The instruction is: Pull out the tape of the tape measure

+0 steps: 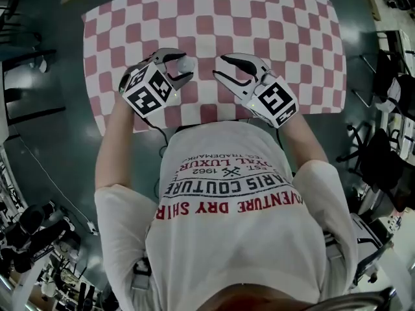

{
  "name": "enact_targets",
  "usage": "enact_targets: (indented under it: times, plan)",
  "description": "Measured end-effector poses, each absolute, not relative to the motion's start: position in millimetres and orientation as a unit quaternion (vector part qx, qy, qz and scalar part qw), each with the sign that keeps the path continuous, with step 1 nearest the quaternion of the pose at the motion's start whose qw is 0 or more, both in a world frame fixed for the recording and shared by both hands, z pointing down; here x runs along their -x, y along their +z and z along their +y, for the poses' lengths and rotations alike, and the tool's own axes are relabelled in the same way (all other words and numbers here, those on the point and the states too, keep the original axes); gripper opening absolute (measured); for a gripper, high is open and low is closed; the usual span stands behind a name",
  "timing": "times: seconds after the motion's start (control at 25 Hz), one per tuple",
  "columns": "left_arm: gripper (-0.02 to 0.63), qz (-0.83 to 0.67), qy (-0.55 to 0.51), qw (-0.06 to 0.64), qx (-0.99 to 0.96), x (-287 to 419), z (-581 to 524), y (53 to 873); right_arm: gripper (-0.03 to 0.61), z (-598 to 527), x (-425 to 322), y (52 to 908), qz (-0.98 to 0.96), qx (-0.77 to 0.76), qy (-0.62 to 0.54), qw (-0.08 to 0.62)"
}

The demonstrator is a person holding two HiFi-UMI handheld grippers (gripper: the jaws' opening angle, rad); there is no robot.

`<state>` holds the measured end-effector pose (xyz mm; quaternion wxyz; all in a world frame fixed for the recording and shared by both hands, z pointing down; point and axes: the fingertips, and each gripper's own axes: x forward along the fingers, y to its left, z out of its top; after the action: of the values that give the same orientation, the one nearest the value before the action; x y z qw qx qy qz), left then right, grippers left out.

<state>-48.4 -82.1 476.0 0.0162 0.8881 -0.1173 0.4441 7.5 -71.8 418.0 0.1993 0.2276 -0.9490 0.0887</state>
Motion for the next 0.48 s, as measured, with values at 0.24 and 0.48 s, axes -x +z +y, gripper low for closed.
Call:
enact_targets:
  times: [0.24, 0.48]
  plan:
    - [0.233, -0.097, 0.422, 0.009, -0.901, 24.4, -66.9, 443.9, 0.156, -52.9, -2.8, 408.6, -0.961, -0.174, 0.060, 0.204]
    - [0.233, -0.062, 0.418, -0.005, -0.906, 7.0, -53.5, 429.4, 0.141, -42.5, -0.1, 408.1, -0.967, -0.138, 0.044, 0.208]
